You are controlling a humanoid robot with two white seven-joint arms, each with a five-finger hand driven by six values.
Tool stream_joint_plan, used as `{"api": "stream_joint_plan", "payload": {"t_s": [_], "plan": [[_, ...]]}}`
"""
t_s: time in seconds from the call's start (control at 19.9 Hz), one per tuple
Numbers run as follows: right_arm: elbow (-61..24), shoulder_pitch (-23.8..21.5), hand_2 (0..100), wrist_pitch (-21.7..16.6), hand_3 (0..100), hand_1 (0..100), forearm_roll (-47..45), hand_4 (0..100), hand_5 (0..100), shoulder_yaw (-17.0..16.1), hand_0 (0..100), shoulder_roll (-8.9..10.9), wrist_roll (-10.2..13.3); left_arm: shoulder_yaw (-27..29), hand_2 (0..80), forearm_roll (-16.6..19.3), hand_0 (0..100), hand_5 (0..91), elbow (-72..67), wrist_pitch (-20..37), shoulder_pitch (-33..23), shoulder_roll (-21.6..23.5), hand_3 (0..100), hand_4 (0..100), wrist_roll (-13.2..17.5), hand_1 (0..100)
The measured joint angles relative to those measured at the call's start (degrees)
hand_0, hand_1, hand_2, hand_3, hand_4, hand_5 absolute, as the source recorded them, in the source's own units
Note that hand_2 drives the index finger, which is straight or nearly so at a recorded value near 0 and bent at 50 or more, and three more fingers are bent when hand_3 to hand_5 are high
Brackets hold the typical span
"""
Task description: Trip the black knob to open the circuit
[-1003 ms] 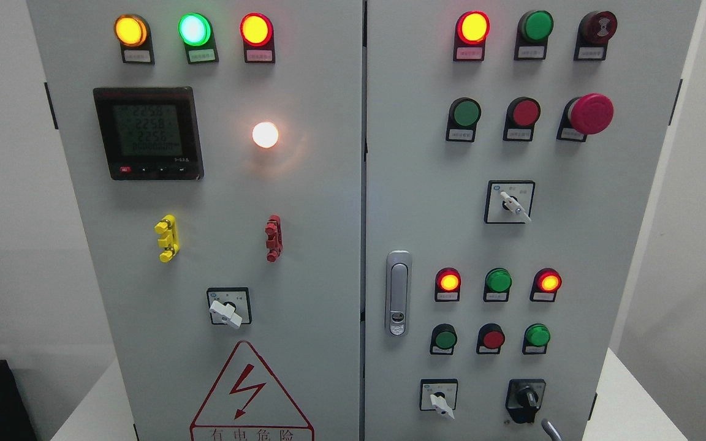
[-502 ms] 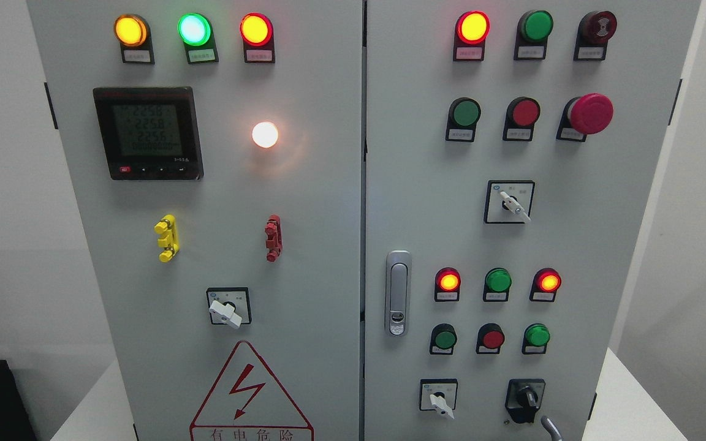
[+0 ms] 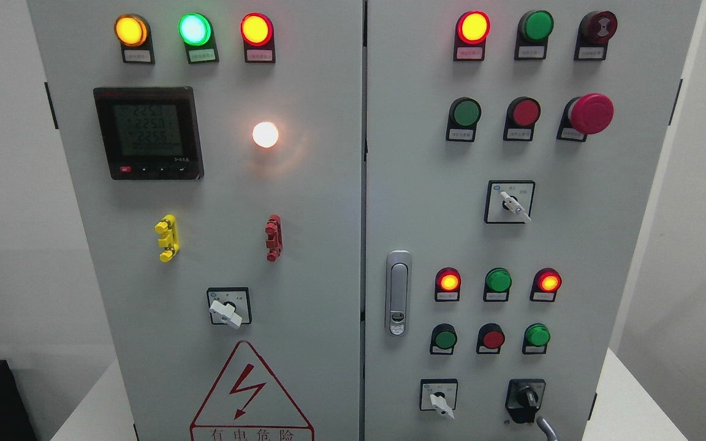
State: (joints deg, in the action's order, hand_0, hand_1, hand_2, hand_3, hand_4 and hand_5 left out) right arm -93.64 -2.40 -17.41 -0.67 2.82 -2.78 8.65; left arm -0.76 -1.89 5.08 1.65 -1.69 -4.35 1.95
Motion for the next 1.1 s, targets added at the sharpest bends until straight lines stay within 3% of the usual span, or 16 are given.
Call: {"api": "stream_joint_plan", "payload": {"t_s": [1.1], "plan": [[0.0,0.8,0,0.2,100,100,0.1,97,84,2.1,95,-0.12,0.1,0.0,0.0,0.0,12,0.0,0.0,0.0,0.0,0.0,0,0,0.0,39]]}}
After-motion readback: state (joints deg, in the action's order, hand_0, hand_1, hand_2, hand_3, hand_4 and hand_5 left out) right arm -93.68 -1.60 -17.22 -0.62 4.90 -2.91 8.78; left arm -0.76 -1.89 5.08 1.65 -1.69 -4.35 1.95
